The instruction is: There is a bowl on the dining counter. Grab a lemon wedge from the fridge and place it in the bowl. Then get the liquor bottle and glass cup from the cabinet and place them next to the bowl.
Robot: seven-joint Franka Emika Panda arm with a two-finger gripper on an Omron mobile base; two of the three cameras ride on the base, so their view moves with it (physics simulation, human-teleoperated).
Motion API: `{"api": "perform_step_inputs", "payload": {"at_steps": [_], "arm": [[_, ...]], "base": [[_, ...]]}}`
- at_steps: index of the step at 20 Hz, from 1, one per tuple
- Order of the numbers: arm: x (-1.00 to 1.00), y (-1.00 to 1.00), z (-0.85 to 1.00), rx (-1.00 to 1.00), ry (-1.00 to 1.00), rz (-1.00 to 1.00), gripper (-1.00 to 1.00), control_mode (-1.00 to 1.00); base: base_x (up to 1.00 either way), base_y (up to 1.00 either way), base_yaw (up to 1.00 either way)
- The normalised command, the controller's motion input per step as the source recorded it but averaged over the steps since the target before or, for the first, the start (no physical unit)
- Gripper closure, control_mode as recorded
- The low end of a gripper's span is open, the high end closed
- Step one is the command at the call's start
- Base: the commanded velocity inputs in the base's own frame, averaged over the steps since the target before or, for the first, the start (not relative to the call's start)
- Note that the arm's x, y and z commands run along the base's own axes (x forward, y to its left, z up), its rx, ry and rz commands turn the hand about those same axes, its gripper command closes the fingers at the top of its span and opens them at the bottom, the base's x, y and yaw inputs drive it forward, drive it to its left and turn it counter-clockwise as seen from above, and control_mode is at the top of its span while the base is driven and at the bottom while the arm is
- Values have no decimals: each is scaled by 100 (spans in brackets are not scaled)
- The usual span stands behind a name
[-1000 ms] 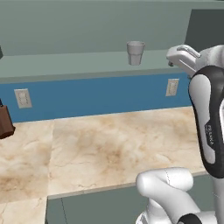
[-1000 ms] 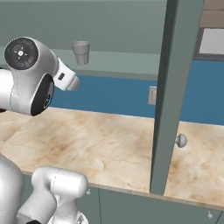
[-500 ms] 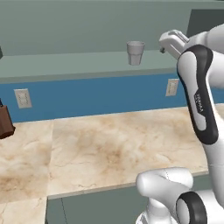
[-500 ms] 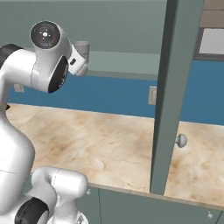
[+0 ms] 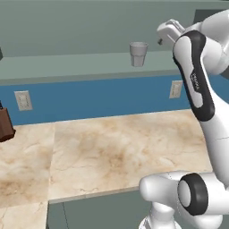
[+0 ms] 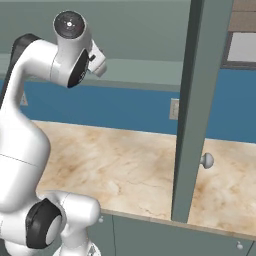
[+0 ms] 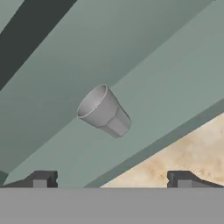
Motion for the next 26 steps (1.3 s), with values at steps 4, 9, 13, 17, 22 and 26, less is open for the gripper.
{"api": "perform_step_inputs", "payload": {"at_steps": [4,9,13,17,22,26], "arm": [[30,0,0,5,1,1,-100,-100],[34,0,0,5,1,1,-100,-100],[45,0,-5,3,5,0,-100,-100],[33,0,-16,1,6,1,-100,-100],[13,0,-9,2,2,1,-100,-100],[1,0,0,6,0,2,-100,-100]], "base": [[0,0,0],[0,0,0],[0,0,0],[0,0,0],[0,0,0],[0,0,0]]}}
